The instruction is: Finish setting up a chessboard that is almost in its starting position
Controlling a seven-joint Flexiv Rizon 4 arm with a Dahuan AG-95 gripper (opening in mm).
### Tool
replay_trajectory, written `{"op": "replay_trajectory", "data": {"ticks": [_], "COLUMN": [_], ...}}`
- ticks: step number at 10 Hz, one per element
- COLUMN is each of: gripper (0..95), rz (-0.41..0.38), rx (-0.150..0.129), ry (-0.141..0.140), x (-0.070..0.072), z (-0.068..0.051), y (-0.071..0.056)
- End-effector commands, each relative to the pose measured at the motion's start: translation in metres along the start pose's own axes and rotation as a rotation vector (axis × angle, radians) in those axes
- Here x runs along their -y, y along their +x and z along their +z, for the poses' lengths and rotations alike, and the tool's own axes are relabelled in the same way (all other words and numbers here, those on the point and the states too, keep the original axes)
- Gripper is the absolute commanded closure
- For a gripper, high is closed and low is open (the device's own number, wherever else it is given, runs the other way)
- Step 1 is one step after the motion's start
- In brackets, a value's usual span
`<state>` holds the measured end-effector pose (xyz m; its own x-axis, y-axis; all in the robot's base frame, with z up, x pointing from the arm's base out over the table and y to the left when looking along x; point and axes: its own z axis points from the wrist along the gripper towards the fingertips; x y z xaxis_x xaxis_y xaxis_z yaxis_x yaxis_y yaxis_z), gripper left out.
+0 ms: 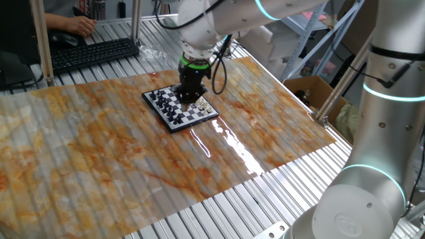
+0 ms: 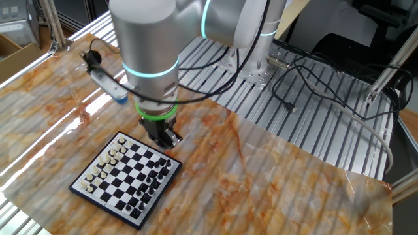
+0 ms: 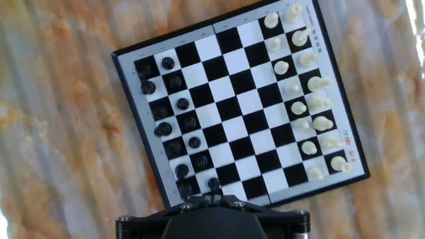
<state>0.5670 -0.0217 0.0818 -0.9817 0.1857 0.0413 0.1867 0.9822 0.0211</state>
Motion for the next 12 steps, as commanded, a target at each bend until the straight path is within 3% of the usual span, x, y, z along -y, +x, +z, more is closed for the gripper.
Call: {"op": "replay_trajectory", "data": {"ticks": [1,6,8,12], "gripper": [95.0,95.0,95.0,95.0], "rz": [-0.028,-0.178,-0.248,-0.305], "rx": [0.012,0.026,0.029,0.027], "ry": [0.007,0.016,0.04,0.054], "x": [0.002,0.011,0.015,0.019], "z": [-0.006,-0.024,-0.032,-0.035], "y": [0.013,0.029,0.034,0.047]}}
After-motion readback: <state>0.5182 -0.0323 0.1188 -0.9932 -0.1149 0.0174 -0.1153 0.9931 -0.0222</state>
